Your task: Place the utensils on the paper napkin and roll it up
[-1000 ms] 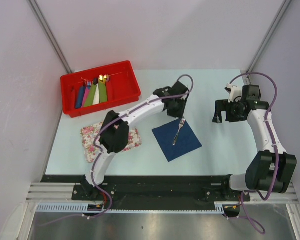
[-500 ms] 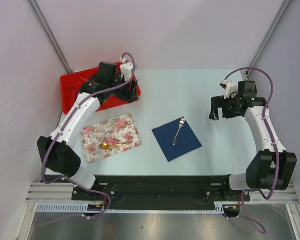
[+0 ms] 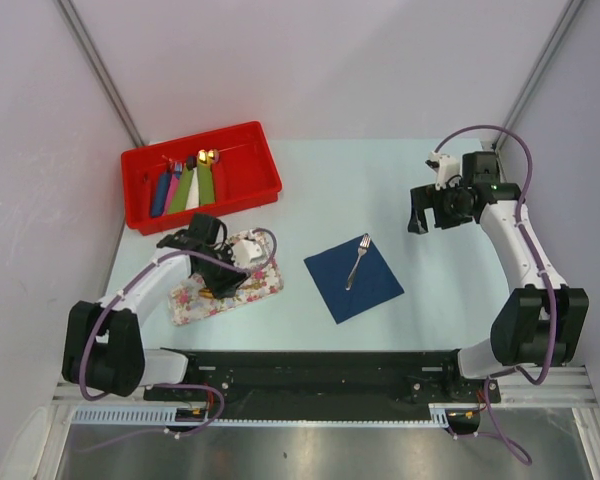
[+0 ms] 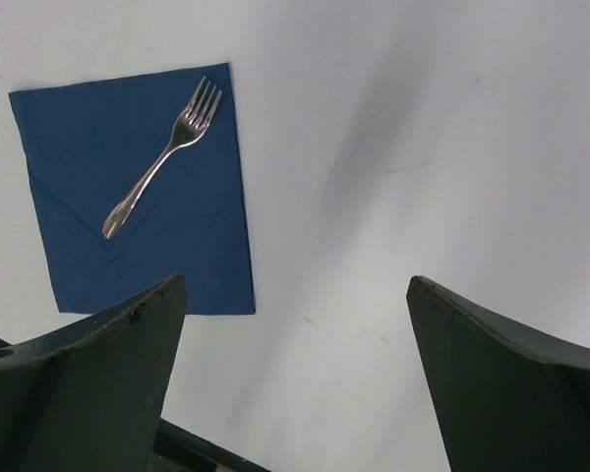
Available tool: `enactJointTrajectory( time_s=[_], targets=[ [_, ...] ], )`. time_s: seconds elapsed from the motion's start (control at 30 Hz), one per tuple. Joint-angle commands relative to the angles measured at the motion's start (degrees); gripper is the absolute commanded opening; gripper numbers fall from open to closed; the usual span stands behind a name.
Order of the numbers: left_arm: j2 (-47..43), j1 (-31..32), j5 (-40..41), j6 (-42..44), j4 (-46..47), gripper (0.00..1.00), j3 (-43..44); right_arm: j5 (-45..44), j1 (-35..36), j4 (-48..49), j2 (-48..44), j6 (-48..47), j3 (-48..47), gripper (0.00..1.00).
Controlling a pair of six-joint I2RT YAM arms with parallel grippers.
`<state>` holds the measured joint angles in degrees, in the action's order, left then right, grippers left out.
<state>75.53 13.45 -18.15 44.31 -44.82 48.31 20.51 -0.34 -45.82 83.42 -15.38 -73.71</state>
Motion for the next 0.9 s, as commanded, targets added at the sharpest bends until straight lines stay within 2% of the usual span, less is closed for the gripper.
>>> enactJointTrajectory(
  time_s=[0.0,0.23,0.53,0.87],
  targets=[
    [-2.41,-0.36,0.39,11.93,10.18,0.56,-6.12,0.14,0.16,-0.14,0.87,-1.32,-4.16,1.0],
    [3.91,-0.36,1.89,12.2,15.63,0.53,-6.48,-0.21,2.01,-0.41,0.96,-1.41,-4.33,1.0],
    [7.44,-0.18,1.89,15.35,16.07,0.45,-7.0,-1.62,2.1,-1.02,0.87,-2.03,-4.25,1.0],
    [6.83,0.78,3.3,18.44,14.85,0.05,-8.24,-0.74,2.1,-0.23,0.26,0.25,-4.77,1.0]
  ],
)
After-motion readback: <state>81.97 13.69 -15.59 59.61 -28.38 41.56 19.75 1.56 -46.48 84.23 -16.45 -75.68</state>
